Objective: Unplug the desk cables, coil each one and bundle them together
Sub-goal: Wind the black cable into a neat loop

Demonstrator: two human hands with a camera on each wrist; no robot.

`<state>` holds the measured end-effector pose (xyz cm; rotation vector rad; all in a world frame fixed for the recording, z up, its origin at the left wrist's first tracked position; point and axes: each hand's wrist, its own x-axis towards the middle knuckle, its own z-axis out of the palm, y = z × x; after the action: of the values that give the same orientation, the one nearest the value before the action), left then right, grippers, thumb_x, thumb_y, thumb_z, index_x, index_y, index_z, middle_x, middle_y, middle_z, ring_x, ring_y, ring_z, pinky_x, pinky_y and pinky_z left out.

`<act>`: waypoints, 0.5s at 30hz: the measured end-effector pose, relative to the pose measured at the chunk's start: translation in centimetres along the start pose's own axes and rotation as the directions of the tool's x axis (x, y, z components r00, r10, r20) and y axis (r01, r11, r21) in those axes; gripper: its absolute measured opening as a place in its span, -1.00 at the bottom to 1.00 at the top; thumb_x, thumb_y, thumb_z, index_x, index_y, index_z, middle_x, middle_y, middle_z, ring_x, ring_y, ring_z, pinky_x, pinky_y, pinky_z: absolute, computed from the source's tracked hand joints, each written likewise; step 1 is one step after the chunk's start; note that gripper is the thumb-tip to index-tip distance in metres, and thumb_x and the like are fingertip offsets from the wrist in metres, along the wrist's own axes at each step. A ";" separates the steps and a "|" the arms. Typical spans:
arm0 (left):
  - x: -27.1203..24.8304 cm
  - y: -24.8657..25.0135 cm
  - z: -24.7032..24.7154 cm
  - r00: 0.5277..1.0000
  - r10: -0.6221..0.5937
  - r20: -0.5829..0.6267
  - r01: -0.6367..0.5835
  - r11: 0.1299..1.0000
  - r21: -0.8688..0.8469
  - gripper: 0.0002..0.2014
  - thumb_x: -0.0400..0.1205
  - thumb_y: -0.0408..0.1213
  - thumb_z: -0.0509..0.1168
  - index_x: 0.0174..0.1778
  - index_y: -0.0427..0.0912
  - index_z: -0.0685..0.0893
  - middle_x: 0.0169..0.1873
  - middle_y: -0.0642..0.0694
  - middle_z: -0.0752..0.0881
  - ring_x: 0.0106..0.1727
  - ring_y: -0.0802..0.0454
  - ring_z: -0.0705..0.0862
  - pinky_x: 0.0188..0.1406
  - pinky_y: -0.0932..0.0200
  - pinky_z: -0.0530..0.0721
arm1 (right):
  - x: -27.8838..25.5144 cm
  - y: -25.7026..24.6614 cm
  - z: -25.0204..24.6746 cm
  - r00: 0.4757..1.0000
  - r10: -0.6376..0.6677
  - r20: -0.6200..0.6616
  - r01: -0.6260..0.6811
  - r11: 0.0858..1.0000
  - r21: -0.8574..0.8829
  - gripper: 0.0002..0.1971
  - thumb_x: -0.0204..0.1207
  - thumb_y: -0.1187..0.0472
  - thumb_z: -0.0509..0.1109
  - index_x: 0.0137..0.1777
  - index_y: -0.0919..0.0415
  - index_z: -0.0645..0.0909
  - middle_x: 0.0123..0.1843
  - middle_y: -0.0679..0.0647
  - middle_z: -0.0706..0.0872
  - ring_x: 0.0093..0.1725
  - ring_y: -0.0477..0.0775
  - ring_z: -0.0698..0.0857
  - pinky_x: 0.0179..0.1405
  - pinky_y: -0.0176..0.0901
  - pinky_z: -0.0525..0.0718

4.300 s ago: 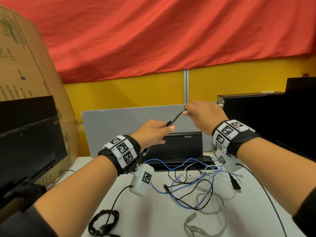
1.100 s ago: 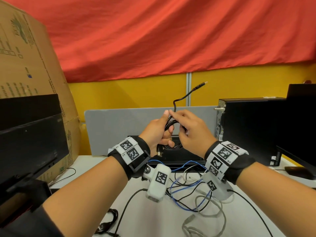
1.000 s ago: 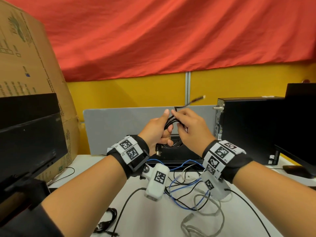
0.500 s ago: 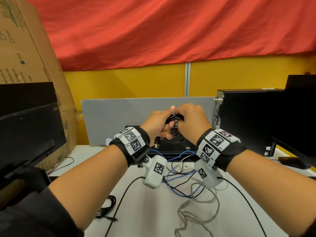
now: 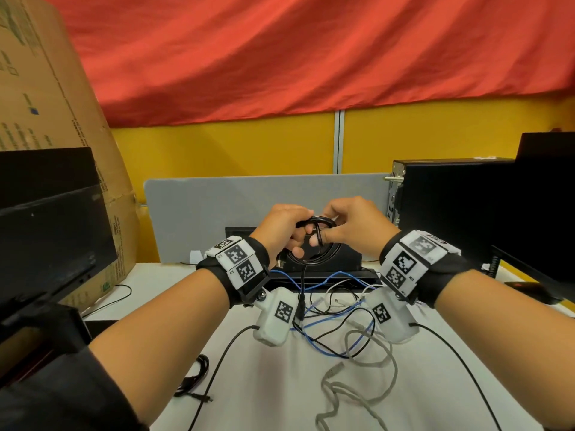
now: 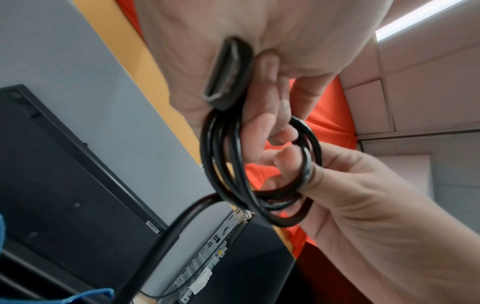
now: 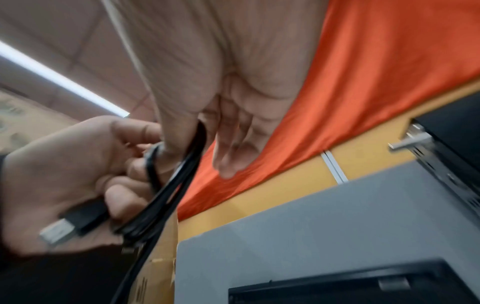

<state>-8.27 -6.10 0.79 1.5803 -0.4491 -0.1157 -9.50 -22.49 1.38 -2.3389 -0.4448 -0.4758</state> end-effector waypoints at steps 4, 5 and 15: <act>0.1 0.1 0.2 0.996 0.092 0.013 -0.093 0.991 0.096 -0.65 0.79 -0.23 0.09 -0.32 -0.23 0.50 -0.55 -0.07 0.29 -0.61 0.12 0.21 -0.66 0.28 0.34 | -0.5 0.9 0.5 0.979 0.087 0.182 -0.159 0.888 0.431 -0.68 0.43 0.12 0.55 0.03 0.36 0.70 -0.19 0.16 0.76 -0.18 0.08 0.68 -0.11 -0.02 0.68; 0.1 0.1 0.3 0.992 0.127 0.009 -0.127 0.982 0.142 -0.65 0.79 -0.22 0.08 -0.31 -0.22 0.50 -0.55 -0.07 0.32 -0.62 0.13 0.24 -0.64 0.26 0.35 | -0.6 1.0 0.6 0.972 0.099 0.215 -0.197 0.842 0.503 -0.66 0.43 0.07 0.53 0.07 0.32 0.71 -0.12 0.19 0.77 -0.12 0.13 0.69 -0.02 0.07 0.68; 1.1 -1.2 -0.1 0.962 0.265 -0.071 -0.211 0.879 0.427 -0.68 0.79 -0.21 0.09 -0.30 -0.14 0.50 -0.55 -0.08 0.40 -0.61 0.05 0.38 -0.57 0.19 0.43 | -0.7 0.2 1.4 0.918 0.390 0.074 -0.353 0.716 0.602 -0.63 0.24 0.05 0.70 -0.19 0.14 0.55 -0.37 0.10 0.65 -0.40 0.05 0.58 -0.49 -0.15 0.51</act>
<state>-7.02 -6.39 -0.15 1.9218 -0.5919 0.2898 -9.71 -21.80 -0.06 -1.7099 -0.0593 -0.1627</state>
